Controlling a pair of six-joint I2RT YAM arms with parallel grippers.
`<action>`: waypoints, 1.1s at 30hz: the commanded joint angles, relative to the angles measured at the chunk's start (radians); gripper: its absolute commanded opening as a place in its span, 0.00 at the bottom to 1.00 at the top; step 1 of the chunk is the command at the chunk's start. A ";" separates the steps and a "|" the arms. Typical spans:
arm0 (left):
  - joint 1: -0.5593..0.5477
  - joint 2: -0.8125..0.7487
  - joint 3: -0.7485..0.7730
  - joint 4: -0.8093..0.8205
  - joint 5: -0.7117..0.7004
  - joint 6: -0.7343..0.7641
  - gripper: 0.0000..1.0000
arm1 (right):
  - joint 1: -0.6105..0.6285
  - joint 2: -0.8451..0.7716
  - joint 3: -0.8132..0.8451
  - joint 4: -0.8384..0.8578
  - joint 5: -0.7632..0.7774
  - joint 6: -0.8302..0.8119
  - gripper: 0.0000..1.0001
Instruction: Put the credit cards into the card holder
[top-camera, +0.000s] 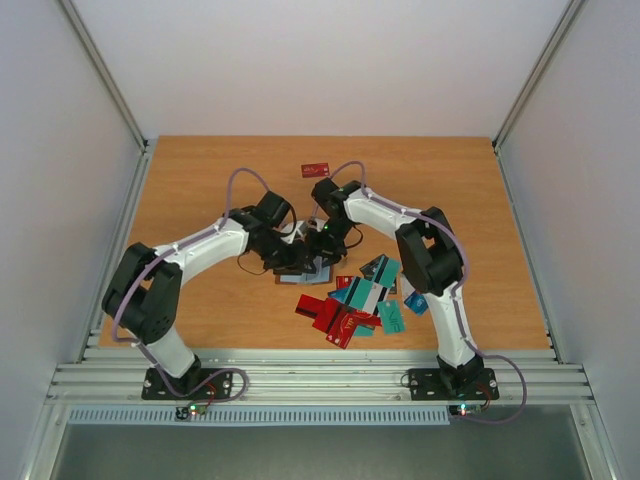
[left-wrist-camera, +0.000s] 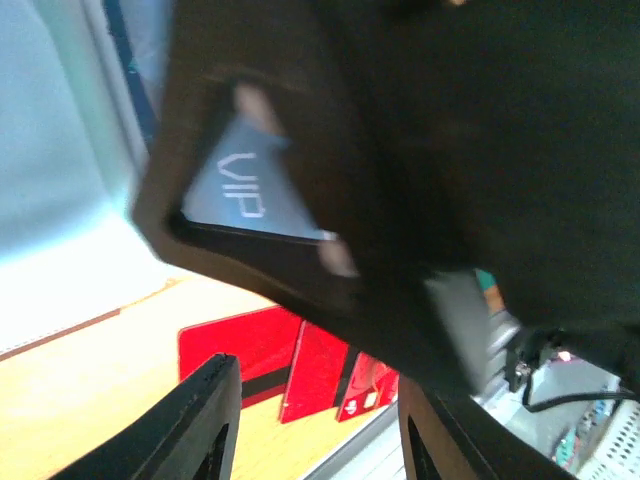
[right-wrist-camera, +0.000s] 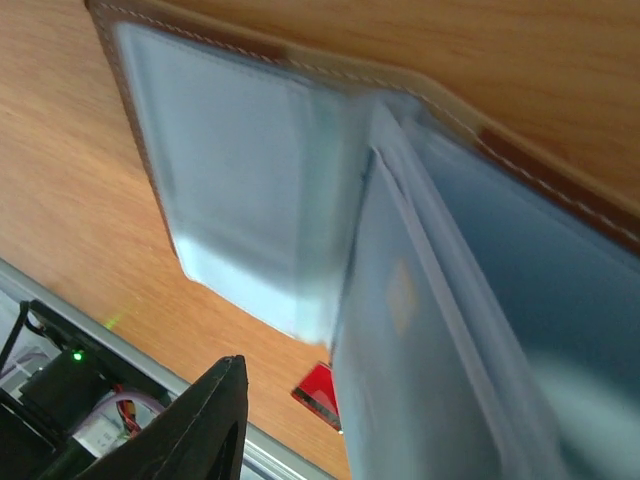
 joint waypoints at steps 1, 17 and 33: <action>-0.006 0.027 0.031 -0.011 -0.121 0.006 0.43 | -0.035 -0.117 -0.070 0.003 0.040 -0.004 0.42; 0.015 0.196 0.106 -0.026 -0.130 0.036 0.20 | -0.101 -0.277 -0.407 0.298 -0.151 0.133 0.42; -0.003 0.322 0.208 -0.080 -0.136 0.064 0.03 | -0.103 -0.204 -0.420 0.358 -0.137 0.141 0.39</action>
